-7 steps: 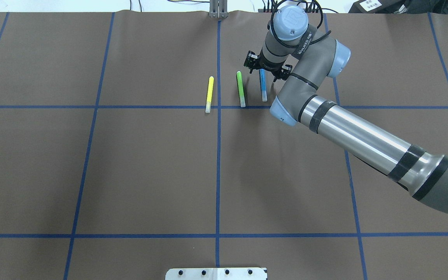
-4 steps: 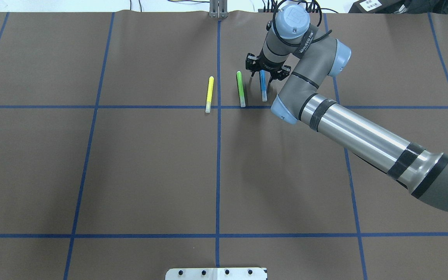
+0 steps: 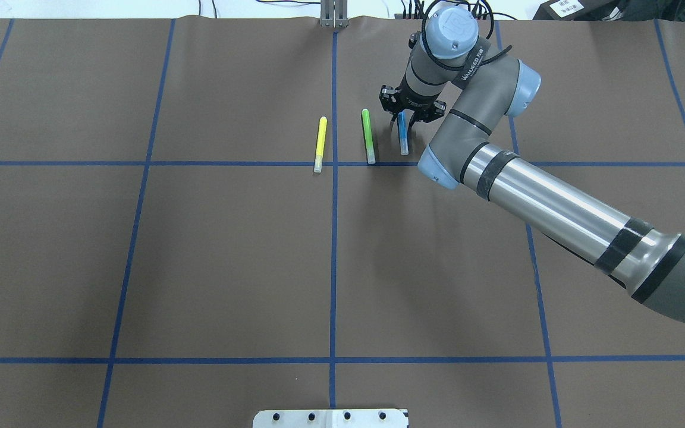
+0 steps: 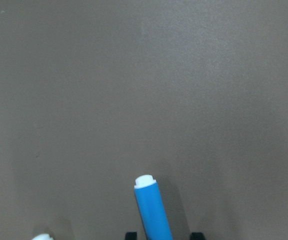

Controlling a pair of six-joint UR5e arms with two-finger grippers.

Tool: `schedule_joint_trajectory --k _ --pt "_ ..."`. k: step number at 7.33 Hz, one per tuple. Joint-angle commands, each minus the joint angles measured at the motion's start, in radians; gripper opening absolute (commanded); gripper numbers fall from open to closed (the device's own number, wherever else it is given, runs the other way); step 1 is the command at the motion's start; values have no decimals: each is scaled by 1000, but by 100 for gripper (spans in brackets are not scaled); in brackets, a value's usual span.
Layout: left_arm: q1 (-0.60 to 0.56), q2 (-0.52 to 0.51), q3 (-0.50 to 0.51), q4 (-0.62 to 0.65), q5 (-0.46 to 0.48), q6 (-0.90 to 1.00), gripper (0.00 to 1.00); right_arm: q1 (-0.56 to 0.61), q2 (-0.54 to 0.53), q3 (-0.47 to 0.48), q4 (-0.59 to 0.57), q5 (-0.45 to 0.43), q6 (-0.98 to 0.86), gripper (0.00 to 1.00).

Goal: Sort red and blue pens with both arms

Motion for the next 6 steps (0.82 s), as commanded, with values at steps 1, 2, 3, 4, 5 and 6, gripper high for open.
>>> schedule_joint_trajectory --k 1,2,3,4,5,6 --pt "-3 1 -2 0 -14 -5 100 0 -1 0 0 2 -6 45" --pt "-4 1 -5 0 -16 -5 100 -3 1 -2 0 2 -21 45" --pt "-4 3 -9 2 -14 -5 100 -3 -1 -2 -2 2 -42 44" --pt "-4 11 -18 2 -16 -6 100 -4 4 0 -6 2 -68 37" --pt "-6 12 -25 8 -17 -6 100 -4 1 0 -8 0 -114 21" --pt "-6 5 -25 24 -45 -6 100 -12 -1 0 -8 -1 -148 0"
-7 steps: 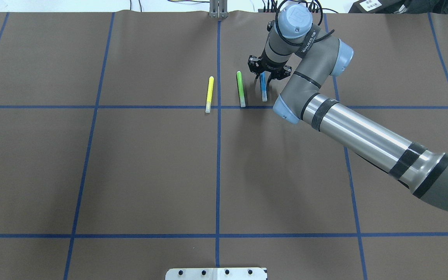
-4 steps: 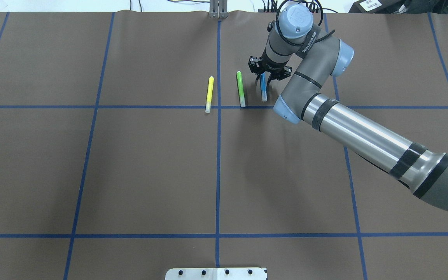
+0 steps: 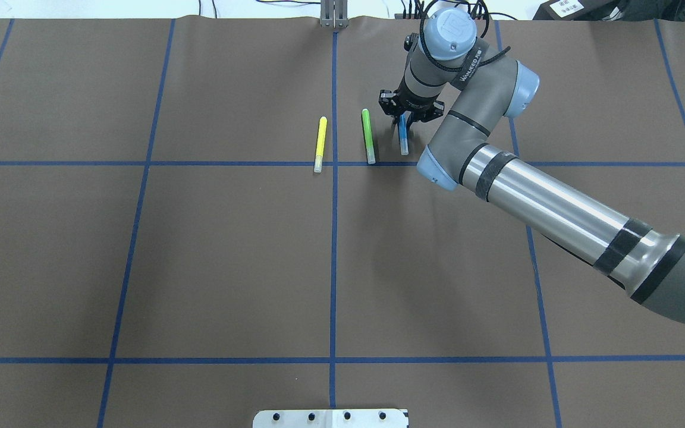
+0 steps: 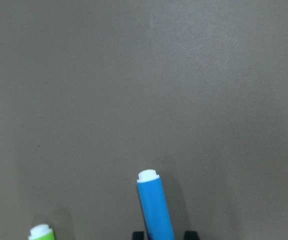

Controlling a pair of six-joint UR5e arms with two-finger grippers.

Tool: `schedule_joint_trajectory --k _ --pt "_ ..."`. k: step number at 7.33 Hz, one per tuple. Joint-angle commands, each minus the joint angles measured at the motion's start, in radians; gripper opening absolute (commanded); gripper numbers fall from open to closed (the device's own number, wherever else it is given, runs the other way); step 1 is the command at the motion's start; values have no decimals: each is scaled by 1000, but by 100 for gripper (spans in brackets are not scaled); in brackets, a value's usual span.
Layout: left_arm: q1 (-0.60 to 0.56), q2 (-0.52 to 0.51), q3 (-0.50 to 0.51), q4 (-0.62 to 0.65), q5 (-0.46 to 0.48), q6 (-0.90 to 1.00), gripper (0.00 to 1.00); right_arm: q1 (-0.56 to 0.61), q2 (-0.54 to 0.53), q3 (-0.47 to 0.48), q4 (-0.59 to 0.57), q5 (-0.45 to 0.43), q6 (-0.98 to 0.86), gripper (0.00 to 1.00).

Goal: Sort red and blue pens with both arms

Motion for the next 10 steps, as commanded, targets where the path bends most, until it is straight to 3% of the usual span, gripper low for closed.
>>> schedule_joint_trajectory --k 1,3,4,5,8,10 --pt "-1 0 -8 17 -28 0 100 -7 -2 6 -3 -1 -74 0" --pt "-1 5 -8 17 -30 -5 100 8 1 40 -16 3 -116 0" --pt "6 -10 3 21 -33 -43 100 37 -15 127 -117 34 -167 0" --pt "45 -60 15 29 -33 -96 100 59 -73 240 -195 60 -204 0" --pt "238 -189 114 31 -24 -137 100 140 -317 484 -207 187 -243 0" --pt "291 -219 157 29 -24 -137 100 227 -487 633 -208 280 -274 0"
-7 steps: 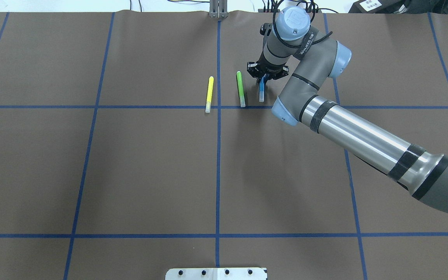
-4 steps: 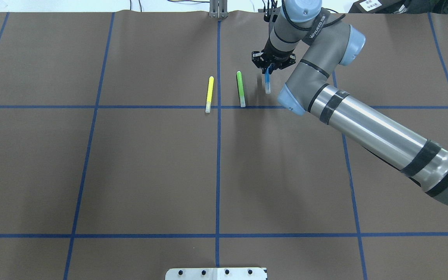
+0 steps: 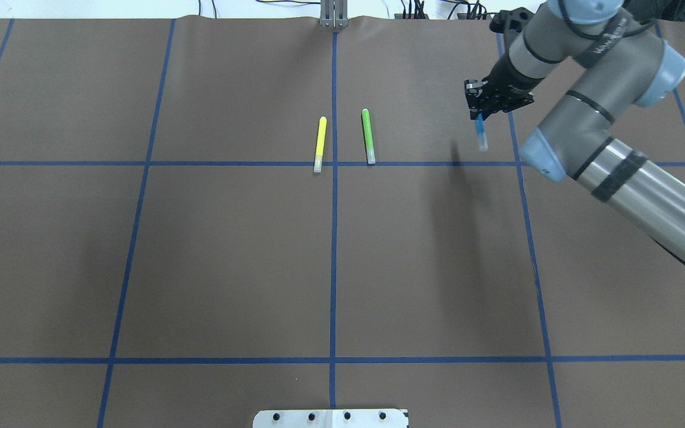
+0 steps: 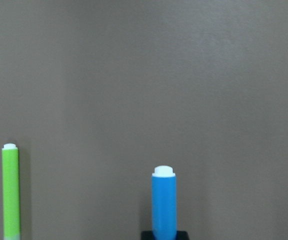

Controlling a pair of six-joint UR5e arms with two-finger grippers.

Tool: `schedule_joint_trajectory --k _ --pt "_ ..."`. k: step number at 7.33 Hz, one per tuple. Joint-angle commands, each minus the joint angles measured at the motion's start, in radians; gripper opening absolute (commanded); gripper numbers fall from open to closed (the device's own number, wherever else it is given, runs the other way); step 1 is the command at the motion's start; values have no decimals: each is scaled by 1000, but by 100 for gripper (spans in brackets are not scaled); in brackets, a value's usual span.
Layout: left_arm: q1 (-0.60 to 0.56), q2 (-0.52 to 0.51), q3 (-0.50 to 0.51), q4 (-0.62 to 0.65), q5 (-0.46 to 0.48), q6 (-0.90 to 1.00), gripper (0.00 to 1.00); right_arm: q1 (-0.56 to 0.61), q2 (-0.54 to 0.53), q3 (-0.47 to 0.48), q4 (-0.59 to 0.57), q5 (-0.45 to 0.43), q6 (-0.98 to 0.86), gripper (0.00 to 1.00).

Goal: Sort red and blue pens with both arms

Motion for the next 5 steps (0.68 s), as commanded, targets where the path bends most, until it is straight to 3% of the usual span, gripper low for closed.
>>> schedule_joint_trajectory --k 1,3,5 --pt "33 -25 37 -1 -8 -2 100 72 -244 209 -6 101 -35 0" --pt "37 -25 39 -1 -10 -2 100 128 -578 491 -14 62 -41 0" --pt "42 -25 41 -1 -10 -4 100 157 -826 646 8 -76 -80 0"
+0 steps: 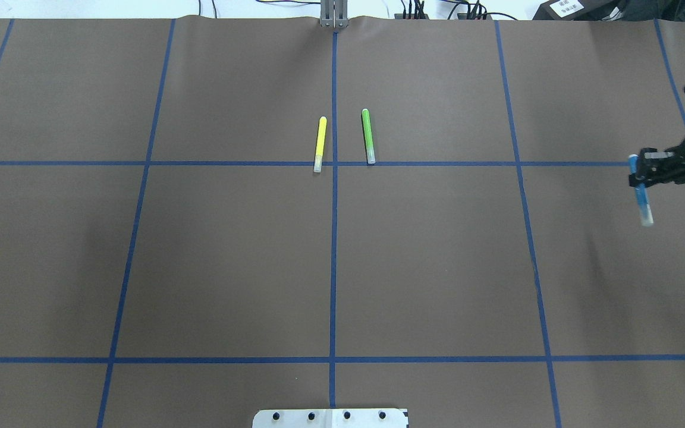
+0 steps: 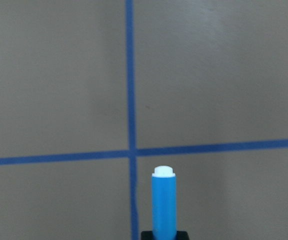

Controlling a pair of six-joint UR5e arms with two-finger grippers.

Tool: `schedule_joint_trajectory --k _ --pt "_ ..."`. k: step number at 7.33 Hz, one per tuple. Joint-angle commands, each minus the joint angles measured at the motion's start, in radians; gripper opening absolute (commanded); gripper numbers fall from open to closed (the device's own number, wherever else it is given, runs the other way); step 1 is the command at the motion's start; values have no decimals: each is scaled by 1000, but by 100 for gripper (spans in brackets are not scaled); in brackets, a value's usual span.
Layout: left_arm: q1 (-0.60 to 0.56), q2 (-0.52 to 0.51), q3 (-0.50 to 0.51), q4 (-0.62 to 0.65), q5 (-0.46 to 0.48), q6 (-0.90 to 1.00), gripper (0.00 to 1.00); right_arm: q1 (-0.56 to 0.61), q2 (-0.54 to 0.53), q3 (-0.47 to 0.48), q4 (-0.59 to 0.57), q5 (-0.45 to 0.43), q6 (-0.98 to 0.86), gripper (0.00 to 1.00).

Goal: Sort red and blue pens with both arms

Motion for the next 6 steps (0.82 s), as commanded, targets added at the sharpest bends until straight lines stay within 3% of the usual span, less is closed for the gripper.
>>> schedule_joint_trajectory --k 1,2,3,4,6 --pt "3 0 1 0 -2 -4 100 51 -230 95 93 -70 -28 0" --pt "3 -2 -4 -2 -2 -29 100 94 -335 43 276 -69 -63 0" --pt "6 -11 -2 0 -2 -38 100 192 -409 -38 492 -5 -65 0" --pt "7 -12 -1 -2 0 -38 100 269 -448 -107 631 57 -67 0" --pt "9 -20 -1 0 0 -38 100 321 -557 -204 898 63 -71 0"
